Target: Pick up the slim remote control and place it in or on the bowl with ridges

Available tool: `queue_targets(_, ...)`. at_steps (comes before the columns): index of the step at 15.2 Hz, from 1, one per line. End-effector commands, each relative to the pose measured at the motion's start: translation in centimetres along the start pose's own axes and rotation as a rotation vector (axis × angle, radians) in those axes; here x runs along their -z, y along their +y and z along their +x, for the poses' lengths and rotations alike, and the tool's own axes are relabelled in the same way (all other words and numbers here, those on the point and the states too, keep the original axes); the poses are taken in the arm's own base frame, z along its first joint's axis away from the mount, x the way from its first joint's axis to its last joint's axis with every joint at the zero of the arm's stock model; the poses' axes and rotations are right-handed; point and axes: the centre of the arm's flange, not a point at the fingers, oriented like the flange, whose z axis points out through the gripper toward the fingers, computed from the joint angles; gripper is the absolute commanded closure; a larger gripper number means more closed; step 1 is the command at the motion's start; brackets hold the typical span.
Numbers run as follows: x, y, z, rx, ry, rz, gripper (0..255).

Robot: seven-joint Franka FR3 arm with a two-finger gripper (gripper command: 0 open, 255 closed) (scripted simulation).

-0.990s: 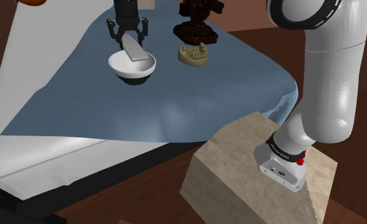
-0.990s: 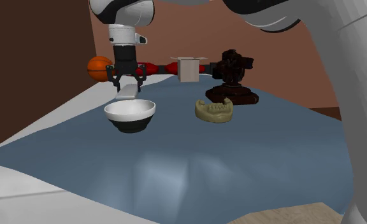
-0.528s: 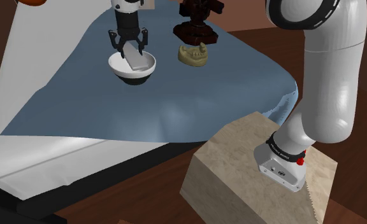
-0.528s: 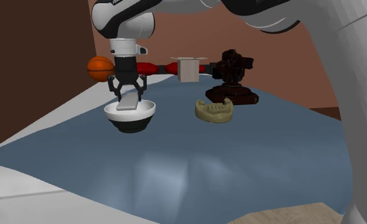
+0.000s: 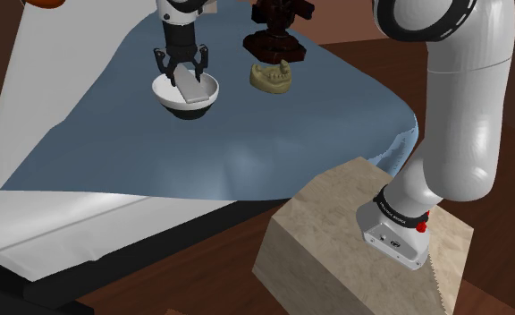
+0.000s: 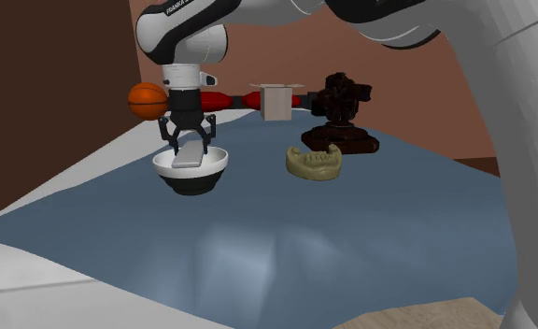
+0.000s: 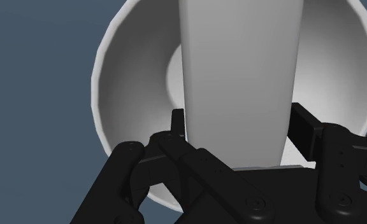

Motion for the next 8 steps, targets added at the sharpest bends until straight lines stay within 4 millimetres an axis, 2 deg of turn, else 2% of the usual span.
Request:
queue_targets(1, 0.0, 0.0, 0.0, 0.000, 0.000, 0.000, 255)
queue_targets(2, 0.0, 0.0, 0.0, 0.000, 0.000, 0.000, 0)
queue_targets(7, 0.0, 0.0, 0.0, 0.000, 0.000, 0.000, 0)
queue_targets(8, 1.3, 0.0, 0.0, 0.000, 0.000, 0.000, 0)
